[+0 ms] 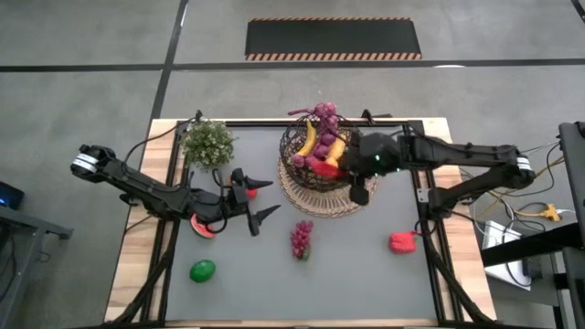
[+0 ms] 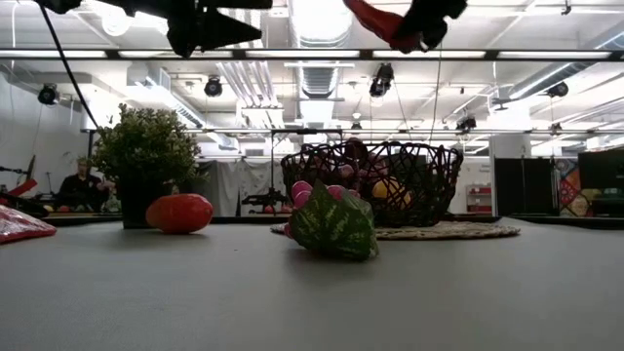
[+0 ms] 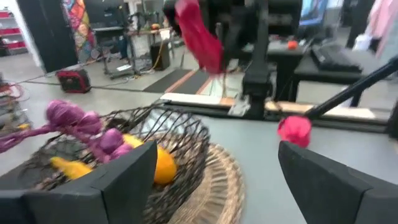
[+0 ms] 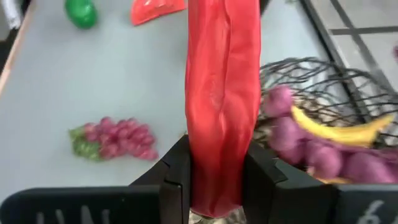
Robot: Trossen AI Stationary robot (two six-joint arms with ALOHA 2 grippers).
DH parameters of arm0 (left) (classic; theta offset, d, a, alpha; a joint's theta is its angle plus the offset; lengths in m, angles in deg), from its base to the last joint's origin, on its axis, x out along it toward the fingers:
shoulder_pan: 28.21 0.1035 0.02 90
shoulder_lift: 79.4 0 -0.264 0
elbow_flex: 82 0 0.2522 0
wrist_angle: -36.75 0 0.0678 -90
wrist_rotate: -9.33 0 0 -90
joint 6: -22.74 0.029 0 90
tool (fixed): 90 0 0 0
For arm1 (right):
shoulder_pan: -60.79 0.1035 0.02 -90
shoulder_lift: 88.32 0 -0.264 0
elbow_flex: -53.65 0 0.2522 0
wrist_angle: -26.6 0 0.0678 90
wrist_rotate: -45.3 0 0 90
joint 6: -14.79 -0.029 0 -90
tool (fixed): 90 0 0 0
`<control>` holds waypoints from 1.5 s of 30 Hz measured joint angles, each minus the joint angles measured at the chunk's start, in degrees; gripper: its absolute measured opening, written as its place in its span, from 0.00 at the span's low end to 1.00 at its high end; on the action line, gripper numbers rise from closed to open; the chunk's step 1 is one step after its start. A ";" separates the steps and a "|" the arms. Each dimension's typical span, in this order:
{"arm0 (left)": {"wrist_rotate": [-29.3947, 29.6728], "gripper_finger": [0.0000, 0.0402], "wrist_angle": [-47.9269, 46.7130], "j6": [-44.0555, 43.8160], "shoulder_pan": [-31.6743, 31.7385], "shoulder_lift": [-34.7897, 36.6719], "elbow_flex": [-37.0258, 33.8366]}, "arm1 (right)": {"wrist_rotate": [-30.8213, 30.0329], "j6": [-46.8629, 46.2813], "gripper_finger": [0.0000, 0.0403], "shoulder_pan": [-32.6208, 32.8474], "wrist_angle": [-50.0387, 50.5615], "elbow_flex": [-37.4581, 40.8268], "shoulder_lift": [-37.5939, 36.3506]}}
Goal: Build produce basket
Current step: Put the chili pepper into the black wire basket
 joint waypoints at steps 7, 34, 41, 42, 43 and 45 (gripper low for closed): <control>-1.09 0.79 13.84 0.29 0.11 -5.50 0.00 | 0.16 -1.09 0.20 8.66 -11.38 11.72 -1.92; -18.00 0.72 36.08 3.10 8.59 -34.28 12.98 | -0.05 0.11 0.20 10.89 -16.53 17.68 -1.40; -18.00 0.45 36.08 2.75 8.54 -34.08 12.96 | -0.59 0.59 0.22 10.88 -16.60 17.68 -1.40; -18.00 0.40 36.08 2.56 8.52 -34.08 12.96 | -1.17 0.60 0.23 10.88 -16.66 17.68 -1.38; -18.00 0.34 36.08 2.20 8.52 -34.08 12.96 | -2.01 0.57 0.24 10.88 -16.95 17.68 -1.18; -17.96 0.22 36.10 1.97 8.52 -34.08 12.96 | -3.08 0.60 0.27 10.88 -17.62 17.68 -0.85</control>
